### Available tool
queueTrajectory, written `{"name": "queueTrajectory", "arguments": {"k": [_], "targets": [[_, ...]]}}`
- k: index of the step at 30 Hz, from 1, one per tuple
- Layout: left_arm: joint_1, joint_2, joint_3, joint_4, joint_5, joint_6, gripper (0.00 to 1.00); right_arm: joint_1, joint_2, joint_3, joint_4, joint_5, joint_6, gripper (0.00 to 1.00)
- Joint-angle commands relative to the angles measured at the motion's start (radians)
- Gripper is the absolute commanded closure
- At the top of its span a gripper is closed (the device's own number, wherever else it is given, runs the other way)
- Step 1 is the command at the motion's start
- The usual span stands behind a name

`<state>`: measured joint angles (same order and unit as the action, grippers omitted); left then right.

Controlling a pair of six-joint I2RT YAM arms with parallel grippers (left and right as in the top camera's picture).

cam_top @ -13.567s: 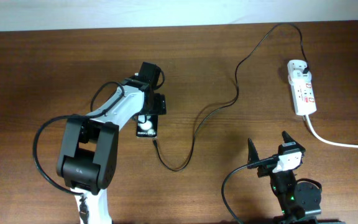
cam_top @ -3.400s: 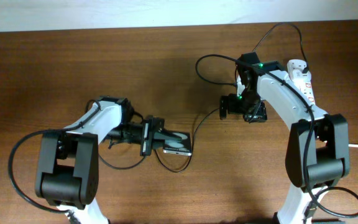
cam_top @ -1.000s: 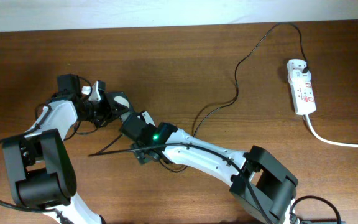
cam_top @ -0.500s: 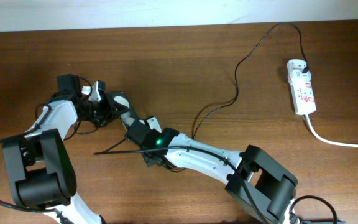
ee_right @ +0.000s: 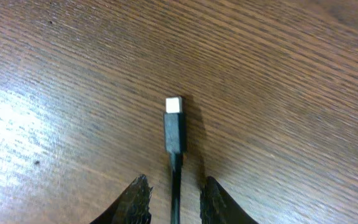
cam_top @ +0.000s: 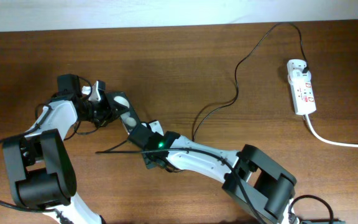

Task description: Plug charger to phone and switch on socket

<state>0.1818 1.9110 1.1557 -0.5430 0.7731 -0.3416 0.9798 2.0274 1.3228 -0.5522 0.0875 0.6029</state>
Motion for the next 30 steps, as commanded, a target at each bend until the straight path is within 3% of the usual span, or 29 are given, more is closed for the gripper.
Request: {"name": "queueTrajectory", "arguments": {"k": [1,5,30], "targets": [[0.0,-0.028,0.005,-0.001,0.031,-0.01,1.0,0.003,0.047,-0.011,0.022,-0.004,0.016,0.7],[0.0,-0.028,0.005,-0.001,0.031,-0.01,1.0,0.002,0.047,-0.011,-0.017,0.003,0.016,0.79],[0.0,-0.028,0.005,0.0,0.031,-0.01,1.0,0.001,0.047,-0.011,-0.015,0.003,0.016,0.79]]}}
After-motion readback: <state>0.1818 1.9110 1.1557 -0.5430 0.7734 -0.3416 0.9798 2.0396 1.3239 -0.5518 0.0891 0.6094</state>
